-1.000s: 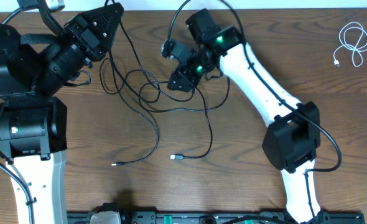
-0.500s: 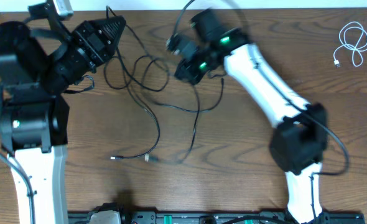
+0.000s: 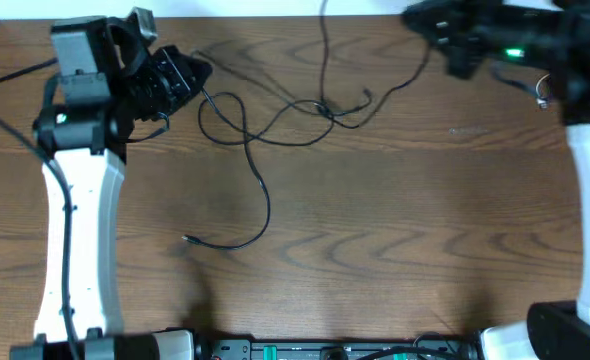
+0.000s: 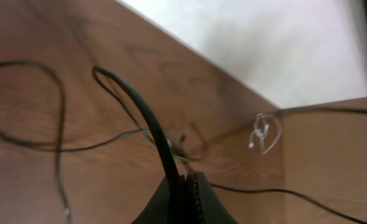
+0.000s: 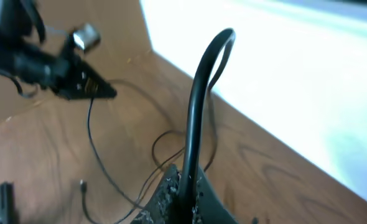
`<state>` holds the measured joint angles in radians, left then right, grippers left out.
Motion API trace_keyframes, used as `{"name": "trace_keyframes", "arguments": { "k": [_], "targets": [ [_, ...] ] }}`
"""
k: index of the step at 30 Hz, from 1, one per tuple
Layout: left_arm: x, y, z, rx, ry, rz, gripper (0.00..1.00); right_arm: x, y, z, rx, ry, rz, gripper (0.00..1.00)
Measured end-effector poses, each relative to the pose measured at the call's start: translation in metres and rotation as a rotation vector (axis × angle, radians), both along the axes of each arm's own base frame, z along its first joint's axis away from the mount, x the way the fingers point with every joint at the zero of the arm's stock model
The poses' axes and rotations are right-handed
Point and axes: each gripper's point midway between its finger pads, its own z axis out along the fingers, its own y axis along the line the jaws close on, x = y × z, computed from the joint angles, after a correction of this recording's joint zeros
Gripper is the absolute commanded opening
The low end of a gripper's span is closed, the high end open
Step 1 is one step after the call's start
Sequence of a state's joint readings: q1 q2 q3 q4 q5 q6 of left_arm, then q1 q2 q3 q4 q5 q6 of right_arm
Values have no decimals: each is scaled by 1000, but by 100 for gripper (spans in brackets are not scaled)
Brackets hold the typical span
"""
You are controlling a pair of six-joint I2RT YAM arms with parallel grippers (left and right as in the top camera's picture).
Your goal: Untangle cables
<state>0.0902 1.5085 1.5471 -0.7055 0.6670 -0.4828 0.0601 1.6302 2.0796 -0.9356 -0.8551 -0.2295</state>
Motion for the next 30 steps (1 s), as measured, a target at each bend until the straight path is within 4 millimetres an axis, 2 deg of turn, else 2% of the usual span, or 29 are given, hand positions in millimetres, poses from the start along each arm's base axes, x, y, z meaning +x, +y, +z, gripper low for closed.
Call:
{"name": "trace_keyframes", "arguments": {
  "k": [6, 8, 13, 20, 27, 30],
  "targets": [
    [8, 14, -57, 79, 162, 32, 8, 8, -75, 16, 38, -9, -189, 1],
    [9, 22, -74, 124, 209, 54, 8, 11, -112, 17, 47, 8, -306, 1],
    [10, 48, -105, 265, 291, 129, 7, 11, -178, 1, 55, 115, -551, 1],
    [8, 72, -123, 395, 340, 187, 8, 11, -212, -21, -10, 198, -748, 1],
    [5, 91, -126, 492, 360, 244, 8, 7, -268, -31, -110, 215, -1022, 1],
    [5, 94, -126, 505, 363, 251, 8, 0, -301, -31, -132, 210, -1136, 1]
  ]
}}
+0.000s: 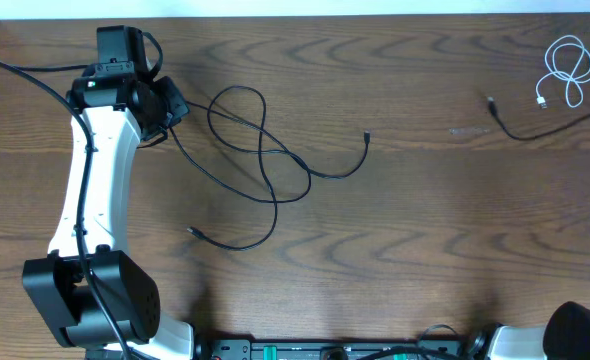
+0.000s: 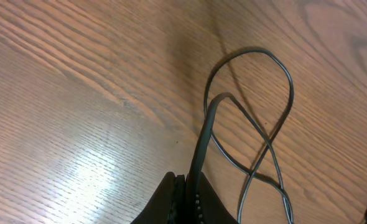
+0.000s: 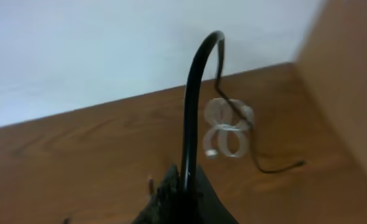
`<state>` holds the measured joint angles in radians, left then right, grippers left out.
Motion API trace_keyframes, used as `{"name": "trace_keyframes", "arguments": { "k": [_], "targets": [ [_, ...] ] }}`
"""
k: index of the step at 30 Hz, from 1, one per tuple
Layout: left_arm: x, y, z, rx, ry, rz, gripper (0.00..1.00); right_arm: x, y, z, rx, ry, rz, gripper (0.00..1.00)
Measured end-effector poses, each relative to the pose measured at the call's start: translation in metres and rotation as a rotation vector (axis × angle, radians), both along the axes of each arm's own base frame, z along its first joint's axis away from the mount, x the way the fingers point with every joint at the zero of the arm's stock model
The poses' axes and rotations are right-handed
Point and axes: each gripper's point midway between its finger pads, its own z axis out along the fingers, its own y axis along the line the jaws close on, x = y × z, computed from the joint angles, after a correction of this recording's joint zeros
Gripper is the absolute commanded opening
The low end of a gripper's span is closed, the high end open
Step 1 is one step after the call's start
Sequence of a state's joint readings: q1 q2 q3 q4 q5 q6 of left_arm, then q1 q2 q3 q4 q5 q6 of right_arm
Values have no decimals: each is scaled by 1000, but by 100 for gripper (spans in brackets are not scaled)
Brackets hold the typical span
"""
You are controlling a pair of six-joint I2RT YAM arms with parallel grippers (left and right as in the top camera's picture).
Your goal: Untangle cables
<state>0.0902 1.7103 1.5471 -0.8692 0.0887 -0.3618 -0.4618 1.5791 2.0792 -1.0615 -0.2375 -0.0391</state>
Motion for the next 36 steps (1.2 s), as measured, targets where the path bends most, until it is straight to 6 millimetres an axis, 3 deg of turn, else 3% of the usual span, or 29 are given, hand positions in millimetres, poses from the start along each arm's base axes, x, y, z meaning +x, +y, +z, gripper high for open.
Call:
{"name": "trace_keyframes", "arguments": {
  "k": [6, 16, 17, 18, 19, 20, 21, 24, 27, 31, 34, 36],
  "targets": [
    [-1, 3, 0, 15, 3, 7, 8, 1, -69, -20, -17, 31, -169, 1],
    [-2, 3, -1, 15, 11, 7, 8, 14, -180, -98, 35, 118, -346, 1],
    [-2, 3, -1, 15, 11, 7, 8, 16, -190, -105, 39, 113, -357, 10],
    [-2, 3, -1, 15, 11, 7, 7, 19, -197, -112, 44, 115, -362, 50],
    [-3, 3, -1, 14, 12, 7, 8, 22, -203, -120, 51, 120, -366, 82],
    [-2, 3, -1, 14, 12, 7, 8, 25, -208, -131, 68, 129, -368, 99],
    [-2, 2, -1, 12, 11, 6, 8, 28, -210, -143, 86, 144, -364, 99],
    [-2, 0, -1, -2, 10, -1, 8, 36, -207, -184, 159, 215, -335, 99],
    [-2, -6, -1, -21, 7, -35, 8, 37, -194, -194, 195, 253, -310, 99],
    [-1, -18, 0, -61, -2, -115, 8, 39, -165, -185, 243, 257, -238, 99],
    [1, -35, 4, -122, -30, -220, 8, 50, -124, -163, 277, 213, -88, 99],
    [3, -51, 10, -183, -66, -307, 8, 58, -85, -146, 300, 182, 41, 99]
  ]
}}
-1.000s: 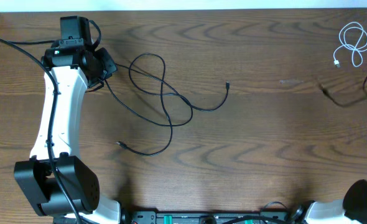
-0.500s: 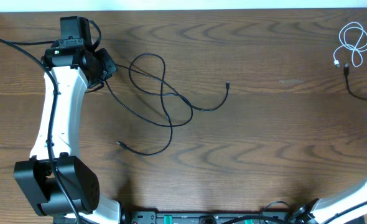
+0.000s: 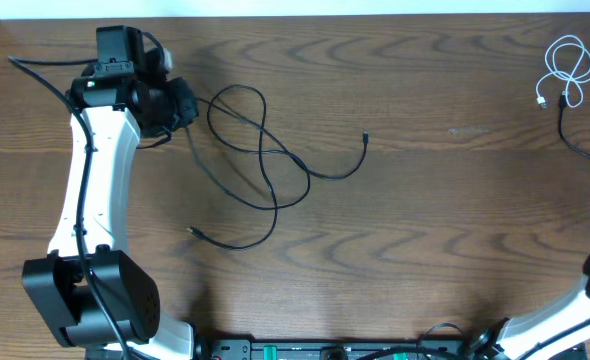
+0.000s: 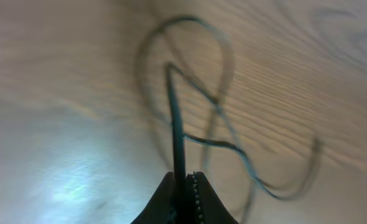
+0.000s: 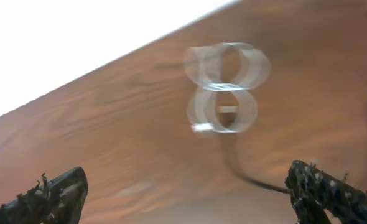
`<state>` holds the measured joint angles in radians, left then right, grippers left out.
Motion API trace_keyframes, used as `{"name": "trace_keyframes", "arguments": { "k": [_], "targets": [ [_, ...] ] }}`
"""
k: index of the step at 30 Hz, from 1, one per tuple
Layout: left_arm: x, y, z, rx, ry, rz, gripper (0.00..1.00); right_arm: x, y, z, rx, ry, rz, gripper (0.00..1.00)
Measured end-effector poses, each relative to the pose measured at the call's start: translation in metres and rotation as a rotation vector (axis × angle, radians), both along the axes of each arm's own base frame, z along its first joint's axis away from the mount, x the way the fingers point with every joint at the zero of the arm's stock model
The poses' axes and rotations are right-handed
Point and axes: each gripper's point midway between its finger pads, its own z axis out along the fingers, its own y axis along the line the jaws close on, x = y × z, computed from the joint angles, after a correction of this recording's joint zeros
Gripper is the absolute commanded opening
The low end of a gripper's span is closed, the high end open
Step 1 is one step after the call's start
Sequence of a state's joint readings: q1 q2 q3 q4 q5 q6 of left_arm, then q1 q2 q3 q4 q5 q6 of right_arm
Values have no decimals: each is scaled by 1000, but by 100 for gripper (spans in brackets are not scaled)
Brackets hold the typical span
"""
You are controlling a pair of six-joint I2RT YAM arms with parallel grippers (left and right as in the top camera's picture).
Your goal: Untangle cables
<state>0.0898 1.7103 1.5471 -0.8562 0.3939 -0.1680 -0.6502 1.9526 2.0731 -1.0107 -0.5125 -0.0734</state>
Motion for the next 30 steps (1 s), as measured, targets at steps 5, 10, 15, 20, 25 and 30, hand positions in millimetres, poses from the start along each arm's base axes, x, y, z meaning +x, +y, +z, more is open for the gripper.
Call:
{"name": "trace_keyframes", "arguments": {
  "k": [5, 10, 15, 20, 25, 30],
  "targets": [
    [7, -43, 26, -185, -126, -204, 8, 18, 99, 20, 75, -51, 266, 99],
    [-9, -76, 31, -275, -104, -314, 14, 31, 192, 20, 111, -40, 476, 99],
    [-42, -52, -5, -121, 131, -187, 32, 33, 284, 13, 54, -4, 644, 99],
    [-70, -26, -28, 7, 292, -94, 88, 34, 353, -1, -41, 26, 729, 99],
    [-89, -8, -53, 110, 385, -57, 92, 36, 415, -31, -61, 62, 815, 99],
    [-80, 3, -57, 160, 351, -33, 92, 36, 472, -88, -67, 144, 903, 99]
  ]
}}
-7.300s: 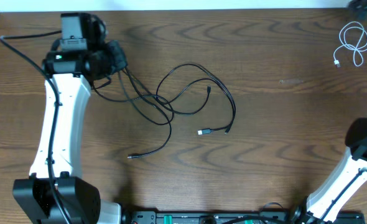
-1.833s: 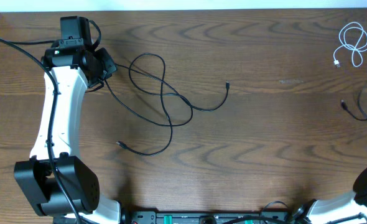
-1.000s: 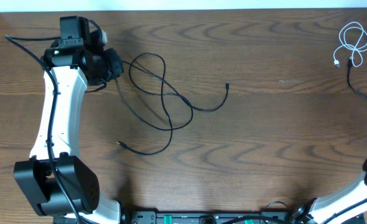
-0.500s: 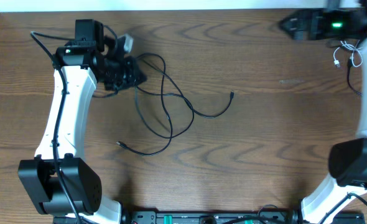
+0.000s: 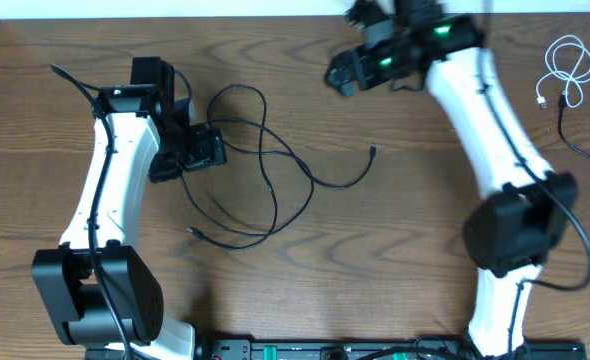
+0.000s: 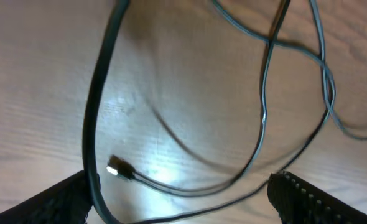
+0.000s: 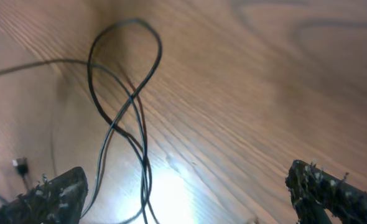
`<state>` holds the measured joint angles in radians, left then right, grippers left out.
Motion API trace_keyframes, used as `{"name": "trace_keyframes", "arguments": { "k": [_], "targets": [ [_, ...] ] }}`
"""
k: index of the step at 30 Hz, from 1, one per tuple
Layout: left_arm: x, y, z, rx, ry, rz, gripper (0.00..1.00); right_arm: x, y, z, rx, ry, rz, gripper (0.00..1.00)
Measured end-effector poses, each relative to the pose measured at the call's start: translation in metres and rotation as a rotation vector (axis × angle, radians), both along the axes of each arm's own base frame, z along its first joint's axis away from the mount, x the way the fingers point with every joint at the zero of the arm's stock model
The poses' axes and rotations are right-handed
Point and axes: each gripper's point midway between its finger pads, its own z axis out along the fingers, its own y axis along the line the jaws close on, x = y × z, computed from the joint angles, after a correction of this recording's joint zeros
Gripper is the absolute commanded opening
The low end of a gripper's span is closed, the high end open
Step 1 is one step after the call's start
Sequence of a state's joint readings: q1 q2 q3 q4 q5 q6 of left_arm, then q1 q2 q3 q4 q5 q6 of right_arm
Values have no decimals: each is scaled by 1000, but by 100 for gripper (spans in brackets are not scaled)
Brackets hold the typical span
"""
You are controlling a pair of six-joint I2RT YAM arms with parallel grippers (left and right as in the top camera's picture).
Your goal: Untangle cables
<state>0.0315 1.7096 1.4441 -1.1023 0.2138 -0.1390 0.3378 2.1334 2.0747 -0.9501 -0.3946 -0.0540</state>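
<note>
A thin black cable [image 5: 265,150] lies in loose crossed loops left of the table's middle, one plug [image 5: 372,151] pointing right and another [image 5: 191,232] near the front. My left gripper [image 5: 200,150] is open at the loops' left side. In the left wrist view a close strand [image 6: 96,118] runs by the left finger, and thin strands and a plug [image 6: 118,168] lie between the spread fingers of the gripper [image 6: 177,183]. My right gripper [image 5: 337,75] is open above the table, right of the loops. The right wrist view shows its gripper [image 7: 186,177] looking down at a crossed loop [image 7: 124,93].
A coiled white cable [image 5: 567,68] lies at the far right corner. A second black cable [image 5: 578,142] runs off the right edge just below it. The right arm [image 5: 495,120] spans from the front right to the back middle.
My left gripper has opened, let go of the black cable and moved down and right to the loops' left side. My right arm has come from the far right edge to the back middle, still open.
Both grippers were shut on black strands of a tangle at the back. Then the right one held its cable at the far right by the white coil, apart from the left cable. Then it had let go there. Now both grippers are open near the left cable.
</note>
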Motion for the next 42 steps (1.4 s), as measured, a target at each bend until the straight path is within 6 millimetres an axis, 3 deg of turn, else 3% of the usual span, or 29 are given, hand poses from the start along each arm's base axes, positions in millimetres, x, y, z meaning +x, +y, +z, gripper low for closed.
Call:
{"name": "trace_keyframes", "arguments": {
  "k": [4, 9, 12, 15, 23, 28, 33, 42],
  "targets": [
    [11, 17, 13, 12, -65, 60, 93, -8, 44, -37, -26, 27, 74, 99],
    [18, 55, 70, 16, -263, 197, 93, -23, 92, -73, -68, 21, 153, 96],
    [10, 70, 107, 12, -374, 259, 93, -27, 106, -86, -101, 10, 165, 92],
    [5, 73, 127, 10, -432, 281, 93, -30, 117, -97, -136, -10, 172, 92],
    [6, 72, 126, -5, -429, 281, 93, -45, 141, -150, -215, 10, 212, 91],
    [6, 72, 126, -5, -429, 283, 93, -61, 160, -172, -237, 17, 253, 88],
    [5, 72, 126, -6, -428, 283, 93, -67, 170, -174, -249, -1, 269, 82],
    [5, 72, 126, -7, -428, 286, 93, -67, 151, -182, -375, -9, 232, 62]
  ]
}}
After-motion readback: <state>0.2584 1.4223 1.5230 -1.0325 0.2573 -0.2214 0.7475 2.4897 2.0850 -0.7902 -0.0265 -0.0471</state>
